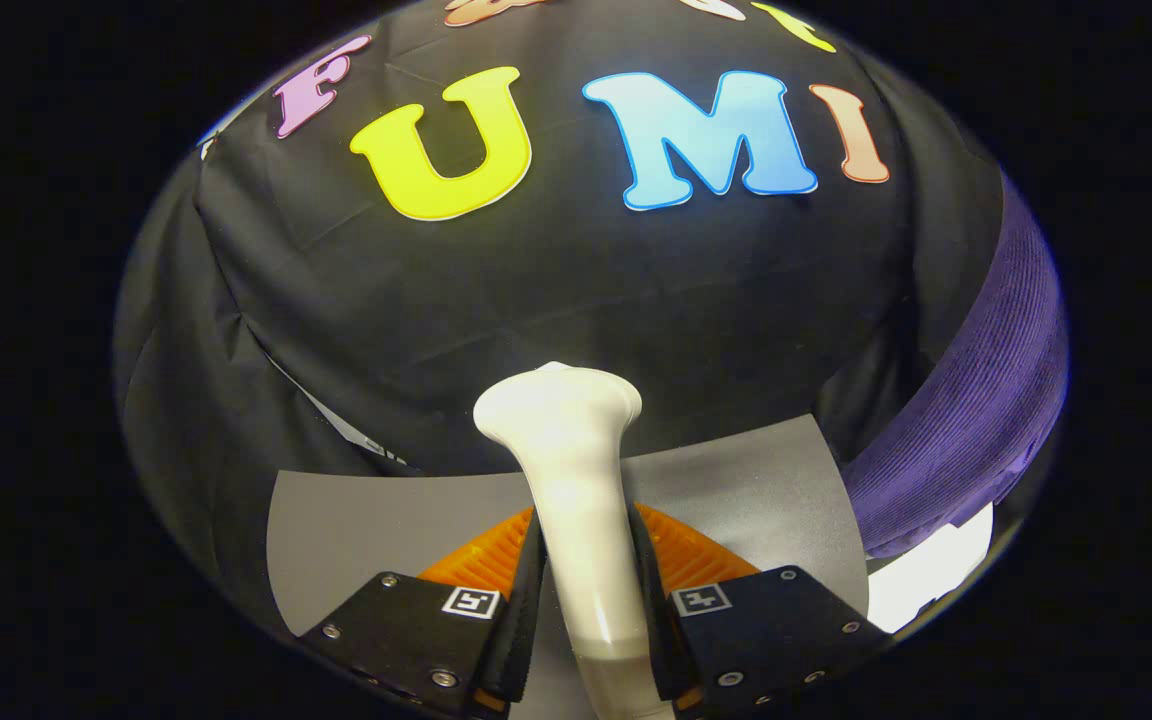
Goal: Iron the clothes twice with a garment steamer, once on the left side and once on the right side.
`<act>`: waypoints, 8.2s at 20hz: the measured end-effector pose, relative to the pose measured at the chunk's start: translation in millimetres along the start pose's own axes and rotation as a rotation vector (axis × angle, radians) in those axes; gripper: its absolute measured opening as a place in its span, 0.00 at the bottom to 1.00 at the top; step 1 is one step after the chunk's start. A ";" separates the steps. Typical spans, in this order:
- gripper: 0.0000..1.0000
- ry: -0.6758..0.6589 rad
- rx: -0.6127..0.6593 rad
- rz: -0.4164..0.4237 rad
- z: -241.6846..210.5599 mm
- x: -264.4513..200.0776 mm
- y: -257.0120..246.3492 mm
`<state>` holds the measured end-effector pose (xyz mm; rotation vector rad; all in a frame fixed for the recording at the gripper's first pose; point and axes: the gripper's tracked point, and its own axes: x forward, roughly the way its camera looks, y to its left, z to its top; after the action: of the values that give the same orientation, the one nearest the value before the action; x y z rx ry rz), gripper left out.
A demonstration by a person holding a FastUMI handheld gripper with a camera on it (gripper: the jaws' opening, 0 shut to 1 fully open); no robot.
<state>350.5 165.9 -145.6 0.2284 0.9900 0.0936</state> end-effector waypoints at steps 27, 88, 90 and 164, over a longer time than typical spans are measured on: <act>0.38 -0.639 -0.078 -0.111 -92.3 -283.0 -77.9; 0.38 -1.036 -0.101 -0.505 99.0 -286.1 -282.8; 0.38 -1.011 -0.109 -0.512 96.8 -270.2 -289.7; 0.38 -0.902 -0.029 -0.805 97.8 -267.9 -455.5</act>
<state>274.2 -340.1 18.6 -0.1677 0.1238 -0.6812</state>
